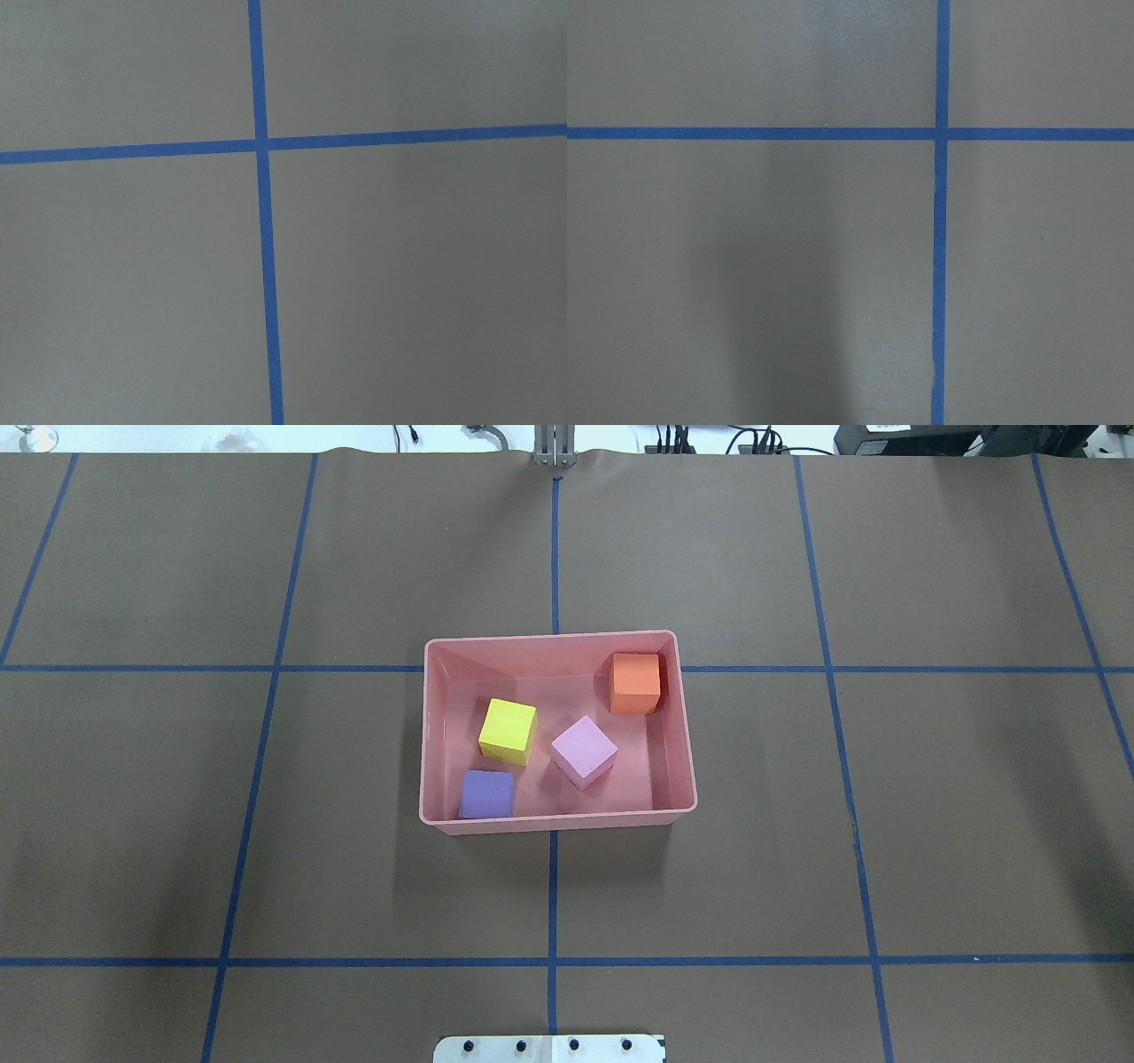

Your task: Place blocks into pink bin with both arms

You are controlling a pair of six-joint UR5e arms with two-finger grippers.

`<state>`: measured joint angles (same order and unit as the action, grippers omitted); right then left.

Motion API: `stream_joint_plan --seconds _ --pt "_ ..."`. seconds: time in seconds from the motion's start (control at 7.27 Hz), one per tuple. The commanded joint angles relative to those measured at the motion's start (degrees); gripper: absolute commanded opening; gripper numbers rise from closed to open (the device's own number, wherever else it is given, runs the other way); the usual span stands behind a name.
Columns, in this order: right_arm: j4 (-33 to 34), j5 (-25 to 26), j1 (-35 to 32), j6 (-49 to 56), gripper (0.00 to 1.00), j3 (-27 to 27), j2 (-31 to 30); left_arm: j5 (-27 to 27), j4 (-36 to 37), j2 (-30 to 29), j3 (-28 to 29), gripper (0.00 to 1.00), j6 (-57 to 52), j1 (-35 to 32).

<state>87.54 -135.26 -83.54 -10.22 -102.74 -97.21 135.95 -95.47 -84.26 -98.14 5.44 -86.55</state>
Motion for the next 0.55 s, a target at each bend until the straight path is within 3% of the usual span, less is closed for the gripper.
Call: stream_joint_plan --seconds 0.0,0.41 --pt "0.0 -0.09 0.04 -0.07 1.0 0.09 0.0 -0.51 4.47 -0.64 0.33 1.0 -5.58 -3.53" --pt "0.0 -0.09 0.48 0.02 1.0 0.09 -0.09 -1.13 6.44 0.14 -1.86 1.0 -6.23 -3.89"
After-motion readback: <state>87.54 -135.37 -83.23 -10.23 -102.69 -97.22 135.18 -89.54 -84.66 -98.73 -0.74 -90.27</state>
